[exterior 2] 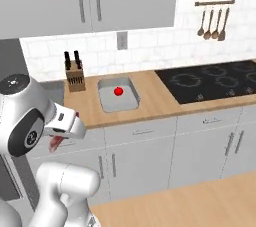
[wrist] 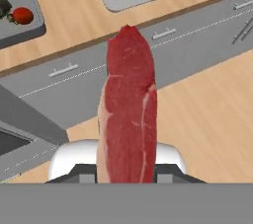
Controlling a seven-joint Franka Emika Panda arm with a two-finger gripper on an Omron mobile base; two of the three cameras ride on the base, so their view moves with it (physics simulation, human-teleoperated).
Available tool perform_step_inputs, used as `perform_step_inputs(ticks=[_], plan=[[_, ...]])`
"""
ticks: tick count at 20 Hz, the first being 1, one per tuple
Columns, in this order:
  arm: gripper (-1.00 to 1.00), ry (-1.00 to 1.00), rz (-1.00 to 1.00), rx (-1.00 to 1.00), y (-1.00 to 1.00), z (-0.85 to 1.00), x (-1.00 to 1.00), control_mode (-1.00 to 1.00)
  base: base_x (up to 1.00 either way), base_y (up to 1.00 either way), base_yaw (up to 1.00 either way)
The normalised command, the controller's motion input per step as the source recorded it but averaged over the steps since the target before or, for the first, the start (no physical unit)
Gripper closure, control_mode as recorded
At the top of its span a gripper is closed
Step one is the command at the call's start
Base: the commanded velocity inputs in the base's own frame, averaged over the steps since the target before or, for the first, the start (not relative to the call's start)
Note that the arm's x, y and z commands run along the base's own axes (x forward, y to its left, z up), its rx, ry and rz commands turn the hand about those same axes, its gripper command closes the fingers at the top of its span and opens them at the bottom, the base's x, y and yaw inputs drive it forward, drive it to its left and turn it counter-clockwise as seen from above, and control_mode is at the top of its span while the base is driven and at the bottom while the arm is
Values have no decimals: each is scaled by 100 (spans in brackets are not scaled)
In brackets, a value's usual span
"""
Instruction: Place one tomato and one steak in each tupperware on the nearby counter, to pack two identical lunches.
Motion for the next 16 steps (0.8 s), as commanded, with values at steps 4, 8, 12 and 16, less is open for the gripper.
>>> perform_step_inputs(ticks=[4,8,12,16], plan=[[100,0,0,0,0,0,0,100,100,-25,44],[100,0,0,0,0,0,0,100,100,-36,43],[100,0,0,0,0,0,0,100,100,-52,38],[100,0,0,0,0,0,0,100,100,-57,36]])
